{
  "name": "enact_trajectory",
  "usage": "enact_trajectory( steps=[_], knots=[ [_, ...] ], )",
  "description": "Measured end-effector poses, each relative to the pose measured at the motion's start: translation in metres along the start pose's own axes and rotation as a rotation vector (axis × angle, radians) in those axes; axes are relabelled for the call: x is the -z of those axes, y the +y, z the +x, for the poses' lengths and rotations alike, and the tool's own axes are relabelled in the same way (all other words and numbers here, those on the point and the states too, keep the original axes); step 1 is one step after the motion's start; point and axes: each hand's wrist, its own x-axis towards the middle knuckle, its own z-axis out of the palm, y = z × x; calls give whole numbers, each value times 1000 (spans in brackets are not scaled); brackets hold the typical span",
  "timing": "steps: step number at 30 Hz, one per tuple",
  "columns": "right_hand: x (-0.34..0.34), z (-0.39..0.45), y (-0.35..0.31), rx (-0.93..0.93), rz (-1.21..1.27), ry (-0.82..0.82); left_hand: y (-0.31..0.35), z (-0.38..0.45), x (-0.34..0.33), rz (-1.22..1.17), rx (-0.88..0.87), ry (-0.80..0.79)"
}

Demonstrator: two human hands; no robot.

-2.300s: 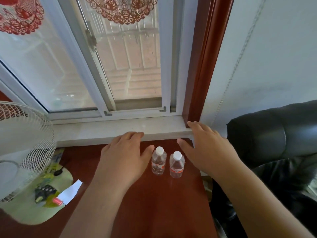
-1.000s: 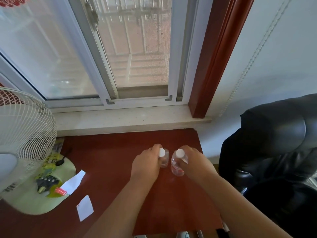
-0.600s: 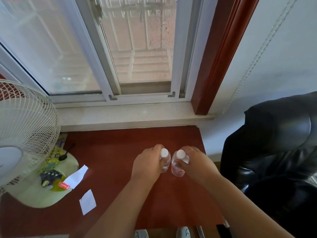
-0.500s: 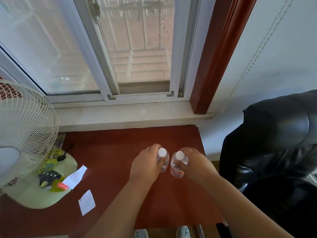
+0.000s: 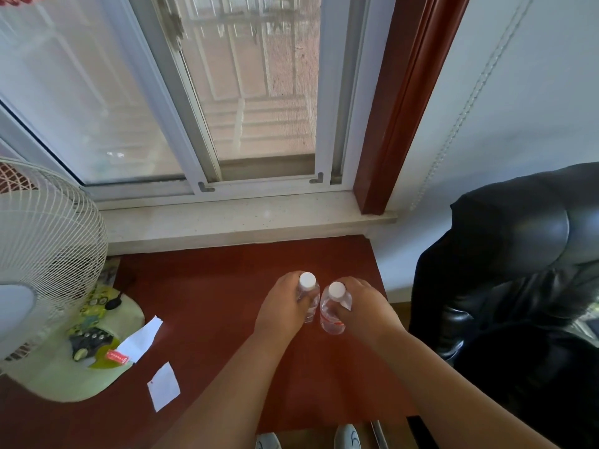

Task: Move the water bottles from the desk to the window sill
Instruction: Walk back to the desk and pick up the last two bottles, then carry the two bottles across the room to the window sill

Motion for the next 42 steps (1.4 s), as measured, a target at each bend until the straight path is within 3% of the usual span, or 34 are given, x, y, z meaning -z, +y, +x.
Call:
enact_trajectory(
  steps=[6, 14, 18, 28, 35, 42],
  knots=[
    [-8, -3, 1, -71, 77, -46, -5, 4, -4, -2, 12, -101],
    [1, -4, -3, -67, 81, -22, -27, -7, -6, 43, 71, -16],
    [26, -13, -14, -58, 129, 57, -1, -36, 23, -40, 40, 84],
    [121, -53, -79, 206, 241, 284, 96, -78, 126, -42, -152, 256],
    [158, -72, -100, 320, 237, 278, 145, -98, 148, -18, -245, 372],
    [175, -83, -92, 343, 195, 216, 163, -105, 140, -49, -223, 378]
  ],
)
